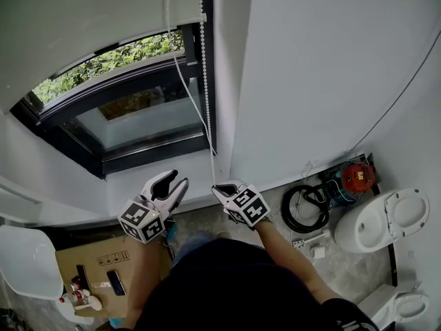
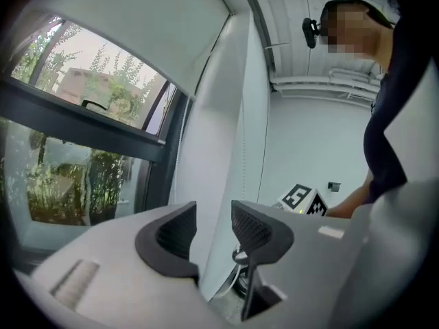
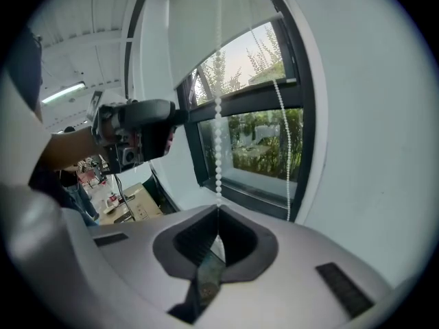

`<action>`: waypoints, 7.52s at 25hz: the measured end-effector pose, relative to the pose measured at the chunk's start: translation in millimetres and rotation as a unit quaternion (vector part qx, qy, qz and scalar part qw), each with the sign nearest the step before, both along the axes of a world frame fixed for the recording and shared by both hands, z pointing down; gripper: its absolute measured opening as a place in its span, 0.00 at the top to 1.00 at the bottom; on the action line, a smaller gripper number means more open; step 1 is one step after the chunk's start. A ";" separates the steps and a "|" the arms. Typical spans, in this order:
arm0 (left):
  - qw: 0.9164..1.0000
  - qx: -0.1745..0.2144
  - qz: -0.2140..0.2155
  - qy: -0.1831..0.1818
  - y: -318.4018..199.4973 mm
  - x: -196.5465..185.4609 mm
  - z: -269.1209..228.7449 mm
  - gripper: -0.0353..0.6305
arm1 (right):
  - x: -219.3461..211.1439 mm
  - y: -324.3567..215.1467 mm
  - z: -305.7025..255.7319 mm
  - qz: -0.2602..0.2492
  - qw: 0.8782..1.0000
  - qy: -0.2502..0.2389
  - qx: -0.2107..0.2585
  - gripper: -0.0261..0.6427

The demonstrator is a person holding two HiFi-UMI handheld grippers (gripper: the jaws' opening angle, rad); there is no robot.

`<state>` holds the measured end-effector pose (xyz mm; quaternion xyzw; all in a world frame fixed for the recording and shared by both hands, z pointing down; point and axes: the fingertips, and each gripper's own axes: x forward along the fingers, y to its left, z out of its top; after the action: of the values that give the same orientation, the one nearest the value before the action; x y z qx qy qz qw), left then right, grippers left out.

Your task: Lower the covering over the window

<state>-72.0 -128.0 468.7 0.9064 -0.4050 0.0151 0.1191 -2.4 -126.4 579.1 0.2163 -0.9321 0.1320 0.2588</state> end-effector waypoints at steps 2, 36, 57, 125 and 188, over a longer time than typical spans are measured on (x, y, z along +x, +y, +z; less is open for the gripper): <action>1.000 0.020 0.016 0.006 -2.9 13.4 -18.7 0.73 | 1.3 -0.8 -0.3 0.002 1.000 -0.001 0.000 0.94; 0.993 0.045 0.096 0.059 -25.6 87.4 -76.0 0.91 | -3.0 28.8 45.3 -0.035 0.997 0.055 -0.038 0.94; 0.985 -0.096 0.144 -0.008 -23.3 54.7 49.3 0.91 | -29.6 18.0 34.0 0.037 0.997 0.053 -0.048 0.94; 0.965 -0.165 0.202 -0.005 12.4 36.1 130.0 0.91 | -57.5 -58.3 -214.6 0.144 0.953 -0.197 0.180 0.94; 0.985 0.093 0.144 0.017 -45.5 -0.8 -91.3 0.57 | -50.3 -10.9 36.4 0.129 0.991 0.012 -0.041 0.94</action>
<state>-72.8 -173.5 377.4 0.9624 -0.2681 -0.0210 0.0373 -52.7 -137.3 615.5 0.3257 -0.8870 0.2002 0.2591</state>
